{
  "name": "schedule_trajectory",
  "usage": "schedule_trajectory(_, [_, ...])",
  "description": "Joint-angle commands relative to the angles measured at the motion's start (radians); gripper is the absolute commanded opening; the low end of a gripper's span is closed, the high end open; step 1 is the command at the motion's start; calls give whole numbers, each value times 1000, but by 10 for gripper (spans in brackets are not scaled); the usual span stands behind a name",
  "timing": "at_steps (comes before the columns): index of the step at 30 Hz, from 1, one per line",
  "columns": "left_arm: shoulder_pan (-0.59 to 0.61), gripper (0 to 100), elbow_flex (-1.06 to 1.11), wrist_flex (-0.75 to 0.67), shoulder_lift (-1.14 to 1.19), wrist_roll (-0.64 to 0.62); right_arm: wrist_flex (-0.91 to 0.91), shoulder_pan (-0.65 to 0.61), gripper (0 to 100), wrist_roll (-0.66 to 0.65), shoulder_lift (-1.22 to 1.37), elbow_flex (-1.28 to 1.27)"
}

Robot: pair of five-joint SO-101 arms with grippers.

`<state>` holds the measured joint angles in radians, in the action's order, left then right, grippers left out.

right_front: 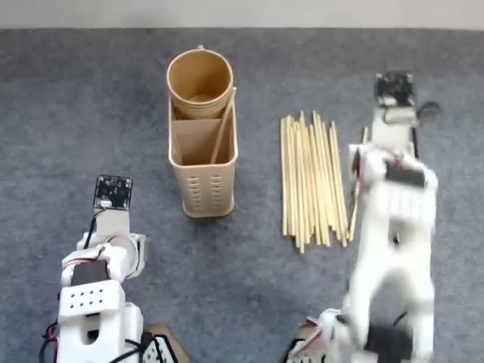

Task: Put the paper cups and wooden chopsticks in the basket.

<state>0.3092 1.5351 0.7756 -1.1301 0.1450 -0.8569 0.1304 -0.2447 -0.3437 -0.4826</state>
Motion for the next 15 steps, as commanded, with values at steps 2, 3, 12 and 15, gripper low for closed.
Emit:
schedule_trajectory(2, [-16, 256, -5, -18, -10, -9, -156, 45, 216, -43, 549, 450])
schedule_trajectory(3, [-16, 256, -5, -18, -10, -8, -189, 54, 226, -46, 607, 521])
schedule_trajectory(12, [-19, 256, -5, -18, -10, -8, -271, 71, 359, -117, 881, 802])
schedule_trajectory(15, [-19, 256, -5, -18, -10, -8, -260, 53, 361, -117, 892, 802])
